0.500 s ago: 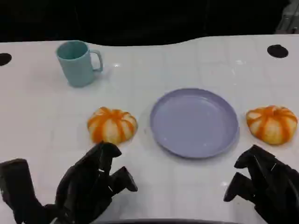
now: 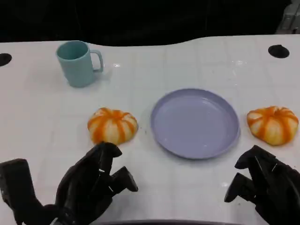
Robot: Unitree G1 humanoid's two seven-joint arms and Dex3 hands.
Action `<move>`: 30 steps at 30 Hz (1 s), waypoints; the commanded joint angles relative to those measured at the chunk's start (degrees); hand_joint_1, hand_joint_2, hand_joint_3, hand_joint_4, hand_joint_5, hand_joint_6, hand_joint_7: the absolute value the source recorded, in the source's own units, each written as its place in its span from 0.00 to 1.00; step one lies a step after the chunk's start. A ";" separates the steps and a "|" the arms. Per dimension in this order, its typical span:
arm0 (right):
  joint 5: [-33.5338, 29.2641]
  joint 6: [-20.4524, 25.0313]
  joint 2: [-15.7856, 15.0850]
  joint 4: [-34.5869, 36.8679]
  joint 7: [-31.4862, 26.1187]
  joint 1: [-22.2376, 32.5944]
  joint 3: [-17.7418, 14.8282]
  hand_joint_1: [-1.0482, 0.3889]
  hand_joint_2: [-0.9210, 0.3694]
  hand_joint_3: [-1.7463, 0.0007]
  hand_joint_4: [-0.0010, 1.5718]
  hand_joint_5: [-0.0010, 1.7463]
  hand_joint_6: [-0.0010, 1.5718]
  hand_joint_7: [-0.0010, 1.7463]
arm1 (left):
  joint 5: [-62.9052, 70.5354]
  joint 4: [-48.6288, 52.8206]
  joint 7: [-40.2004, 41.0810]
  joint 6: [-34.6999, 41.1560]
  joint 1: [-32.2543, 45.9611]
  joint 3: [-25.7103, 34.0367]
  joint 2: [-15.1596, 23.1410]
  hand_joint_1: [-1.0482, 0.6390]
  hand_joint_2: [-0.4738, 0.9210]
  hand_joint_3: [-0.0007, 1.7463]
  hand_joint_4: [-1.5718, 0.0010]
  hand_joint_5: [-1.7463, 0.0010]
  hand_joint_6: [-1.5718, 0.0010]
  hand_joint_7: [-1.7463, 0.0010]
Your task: Grasp the bread from the table and place it into the plate.
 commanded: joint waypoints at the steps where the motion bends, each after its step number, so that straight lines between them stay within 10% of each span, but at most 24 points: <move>1: 0.31 0.23 -0.39 -0.60 -0.29 -0.18 -0.39 0.40 0.00 0.83 0.43 1.00 0.35 0.91 | 0.00 -0.57 0.74 -0.03 0.04 0.28 0.41 0.29 1.00 0.27 0.48 0.00 0.64 0.01; 8: 0.85 0.60 -0.05 -0.54 -0.51 -0.29 -0.54 0.39 0.00 0.84 0.42 1.00 0.35 0.91 | 1.52 -0.12 -0.63 -1.99 -0.10 -0.42 1.11 0.29 1.00 0.28 0.48 0.00 0.66 0.00; 14: 1.27 1.61 0.18 -0.55 -1.25 -0.81 -1.00 0.39 0.00 0.85 0.42 1.00 0.35 0.91 | 19.10 3.10 -3.51 -21.56 -1.42 -7.35 5.76 0.28 1.00 0.29 0.59 0.00 0.69 0.08; 22: 1.46 2.57 0.90 -0.13 -2.52 -1.87 -1.35 0.39 0.00 0.84 0.42 1.00 0.35 0.92 | 41.34 7.93 -1.18 -40.25 -8.40 -11.67 14.87 0.35 1.00 0.13 0.70 0.34 0.65 0.64; 30: 1.38 2.73 0.84 -0.17 -2.76 -2.11 -1.32 0.40 0.00 0.83 0.42 1.00 0.34 0.92 | 68.61 9.76 7.65 -46.70 -14.82 -15.51 26.18 0.37 0.98 0.00 0.78 0.71 0.64 0.98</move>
